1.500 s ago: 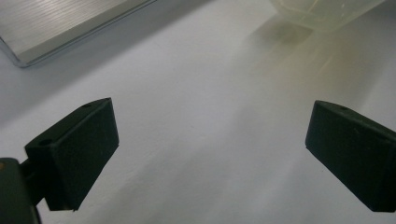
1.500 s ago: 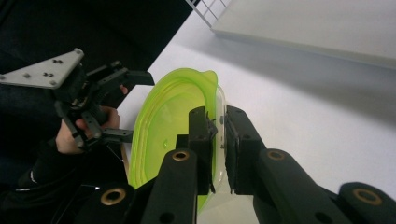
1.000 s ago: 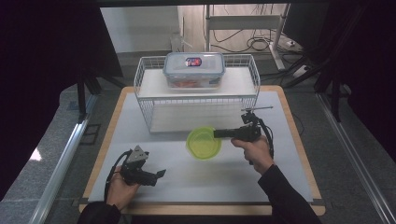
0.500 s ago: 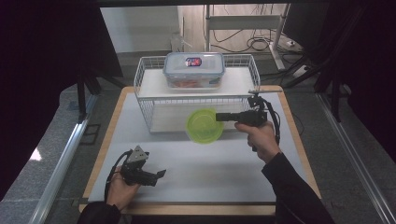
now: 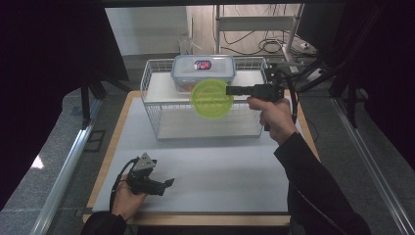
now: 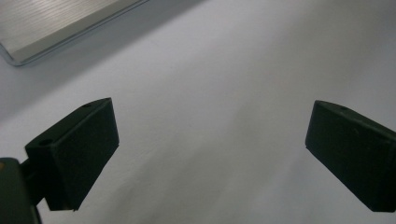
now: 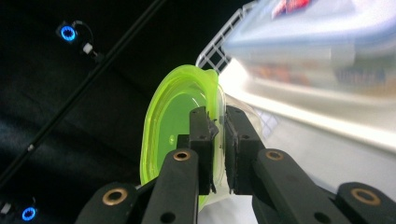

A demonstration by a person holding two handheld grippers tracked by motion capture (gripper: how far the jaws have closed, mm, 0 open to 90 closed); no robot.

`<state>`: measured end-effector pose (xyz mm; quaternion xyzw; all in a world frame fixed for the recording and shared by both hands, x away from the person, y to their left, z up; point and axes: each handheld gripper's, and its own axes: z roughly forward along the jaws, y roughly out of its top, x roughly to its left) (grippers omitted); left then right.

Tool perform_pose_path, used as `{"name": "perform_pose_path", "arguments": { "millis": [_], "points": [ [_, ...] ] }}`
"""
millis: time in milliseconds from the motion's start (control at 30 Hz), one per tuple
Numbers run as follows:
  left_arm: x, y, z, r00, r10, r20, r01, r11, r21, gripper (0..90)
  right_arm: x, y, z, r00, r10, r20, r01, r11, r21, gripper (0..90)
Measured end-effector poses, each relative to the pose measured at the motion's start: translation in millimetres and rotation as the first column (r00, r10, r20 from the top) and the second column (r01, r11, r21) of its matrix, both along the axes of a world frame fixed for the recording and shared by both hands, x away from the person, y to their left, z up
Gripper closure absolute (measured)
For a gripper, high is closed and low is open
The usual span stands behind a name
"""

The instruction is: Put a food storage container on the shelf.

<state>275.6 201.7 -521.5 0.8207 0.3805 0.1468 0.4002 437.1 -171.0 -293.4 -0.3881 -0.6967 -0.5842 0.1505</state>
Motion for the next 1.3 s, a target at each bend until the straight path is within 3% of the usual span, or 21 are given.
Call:
{"name": "perform_pose_path", "arguments": {
  "millis": [267, 400, 600, 900, 967, 1133, 1300],
  "points": [
    [-0.5, -0.2, 0.2, 1.0, -0.004, -0.001, 0.004, 1.0, -0.004, 2.7, 25.8, 10.0, 38.3, 0.9965, -0.077, 0.032, 0.076, 0.997, 0.019, 84.4],
    [-0.4, -0.1, 0.2, 1.0, -0.009, -0.001, 0.009, 0.9999, -0.007, 2.7, 43.5, 17.6, 49.2, 0.9894, -0.138, 0.047, 0.137, 0.99, 0.009, 84.4],
    [-0.7, -0.6, 0.3, 0.9999, -0.015, -0.002, 0.015, 0.9998, -0.012, 2.7, 70.7, 24.9, 48.5, 0.9782, -0.207, 0.01, 0.207, 0.978, 0.025, 84.4],
    [-0.7, -0.7, 0.2, 0.9997, -0.023, -0.004, 0.023, 0.9996, -0.015, 2.8, 95.1, 37.5, 34.4, 0.97, -0.233, -0.069, 0.237, 0.97, 0.057, 83.8],
    [-0.4, -0.9, -0.1, 0.9996, -0.026, -0.007, 0.026, 0.9996, -0.015, 2.8, 96.8, 38.8, 33.6, 0.9664, -0.246, -0.075, 0.25, 0.967, 0.051, 82.2],
    [-0.6, -1.6, -0.1, 0.9996, -0.029, -0.006, 0.029, 0.9995, -0.013, 2.8, 99.3, 41.9, 33.1, 0.9514, -0.304, -0.047, 0.303, 0.953, -0.022, 74.5],
    [-0.4, -1.9, -0.5, 0.9995, -0.031, -0.01, 0.03, 0.9995, -0.011, 2.8, 100.5, 45.5, 31.3, 0.9514, -0.305, -0.045, 0.304, 0.952, -0.025, 71.6]
  ]
}}
